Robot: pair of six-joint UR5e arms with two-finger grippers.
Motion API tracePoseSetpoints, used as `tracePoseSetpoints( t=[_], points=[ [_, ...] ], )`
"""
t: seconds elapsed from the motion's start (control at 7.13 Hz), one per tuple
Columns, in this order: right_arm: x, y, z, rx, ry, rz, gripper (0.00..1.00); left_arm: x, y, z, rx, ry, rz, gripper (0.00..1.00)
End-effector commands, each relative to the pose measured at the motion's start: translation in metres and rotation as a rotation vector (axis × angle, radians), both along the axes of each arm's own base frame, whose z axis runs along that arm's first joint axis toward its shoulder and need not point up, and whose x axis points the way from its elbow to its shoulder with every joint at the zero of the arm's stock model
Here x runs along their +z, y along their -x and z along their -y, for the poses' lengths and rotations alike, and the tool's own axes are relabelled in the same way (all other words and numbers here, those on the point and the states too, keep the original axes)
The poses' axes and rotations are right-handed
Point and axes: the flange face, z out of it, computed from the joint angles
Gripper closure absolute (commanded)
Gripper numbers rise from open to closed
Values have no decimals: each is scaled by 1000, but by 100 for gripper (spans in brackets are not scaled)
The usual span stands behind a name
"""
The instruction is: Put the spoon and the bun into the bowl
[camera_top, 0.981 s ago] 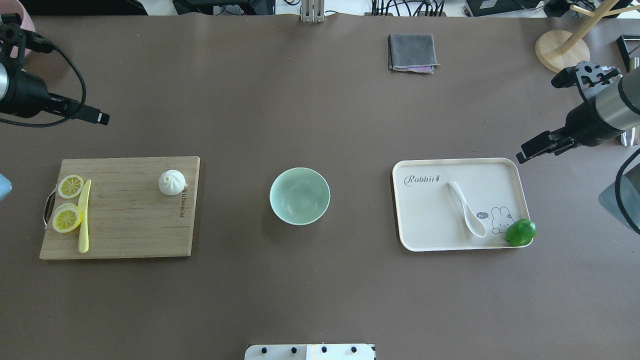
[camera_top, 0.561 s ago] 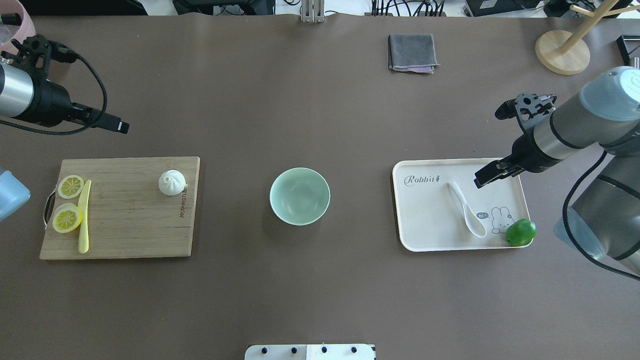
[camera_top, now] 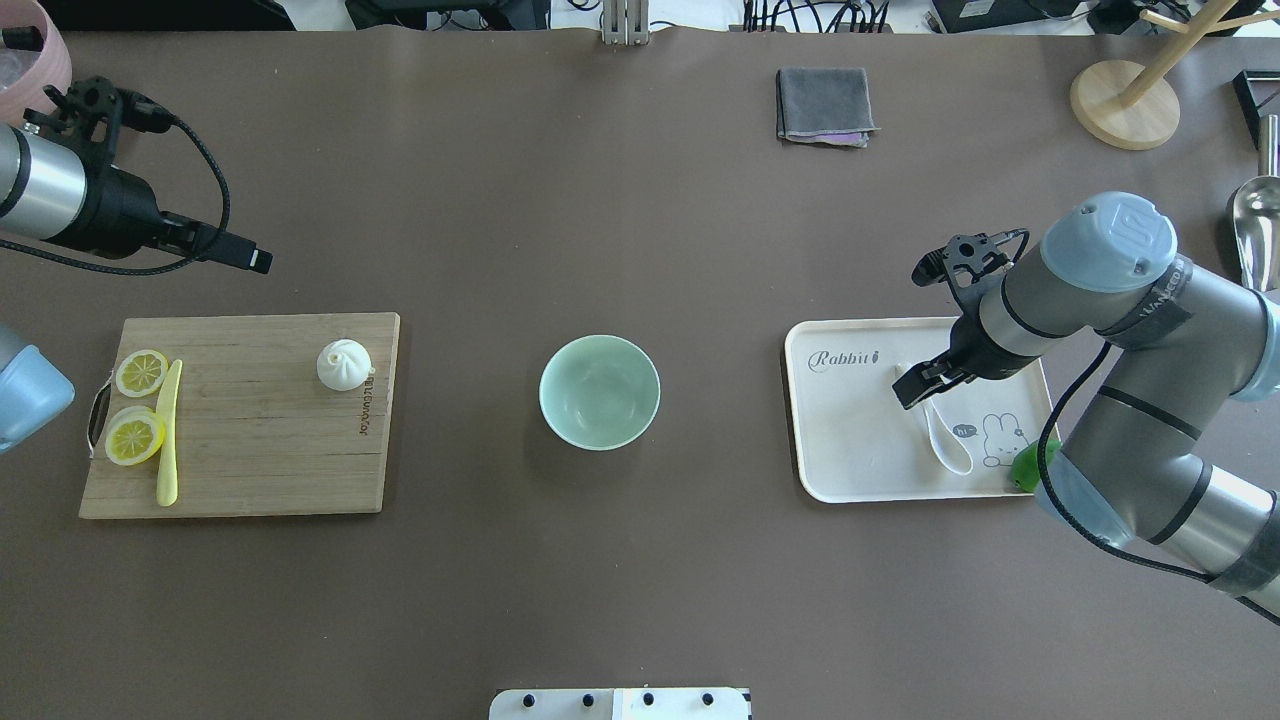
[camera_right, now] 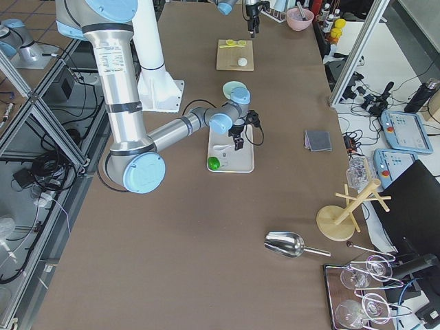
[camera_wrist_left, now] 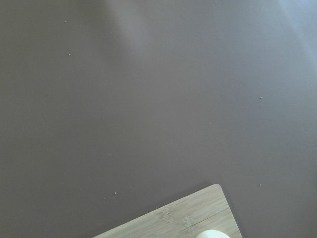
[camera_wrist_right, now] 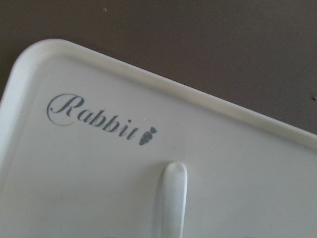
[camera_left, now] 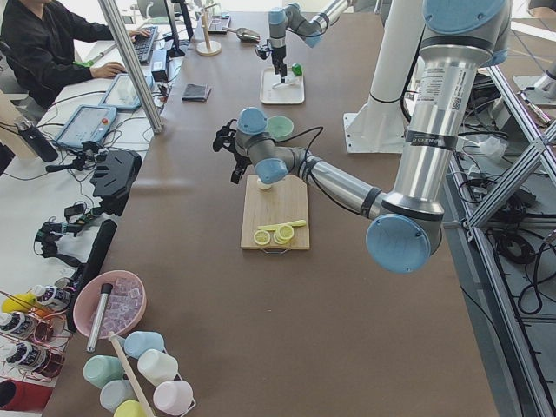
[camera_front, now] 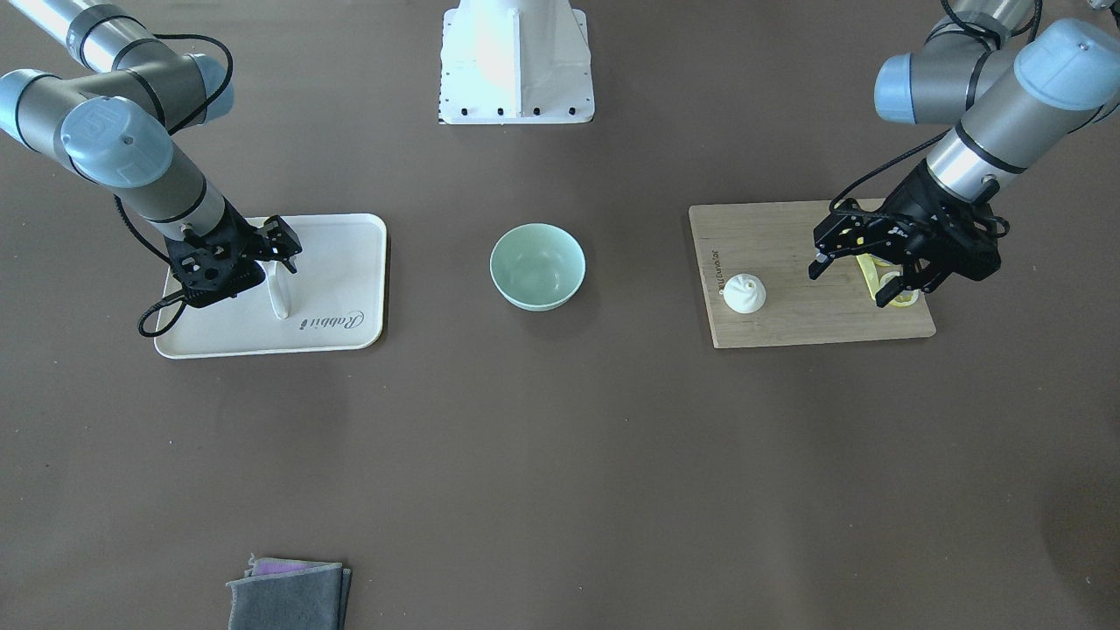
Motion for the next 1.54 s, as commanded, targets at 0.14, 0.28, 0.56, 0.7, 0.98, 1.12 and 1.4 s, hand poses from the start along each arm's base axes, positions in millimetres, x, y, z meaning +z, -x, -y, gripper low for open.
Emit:
tracePoseSetpoints(
  t=[0.14, 0.28, 0.56, 0.7, 0.98, 1.12, 1.4],
  points=[
    [8, 10, -5, -9, 15, -16, 39, 2, 0, 0, 2, -2, 2, 2],
    [9, 16, -4, 2, 28, -21, 48, 1, 0, 0, 2, -3, 1, 2],
    [10, 18, -5, 2, 33, -24, 77, 2, 0, 1, 2, -2, 2, 2],
    [11, 18, -4, 2, 34, -25, 90, 3, -1, 1, 4, 1, 2, 2],
    [-1, 15, 0, 22, 35, -8, 100, 0, -2, 2, 2, 0, 0, 2],
    [-22, 9, 13, 59, 44, 19, 100, 1, -8, -2, 13, -2, 3, 2],
    [-38, 3, 25, 75, 37, 45, 100, 16, -29, -18, 40, 3, 33, 2]
  ],
)
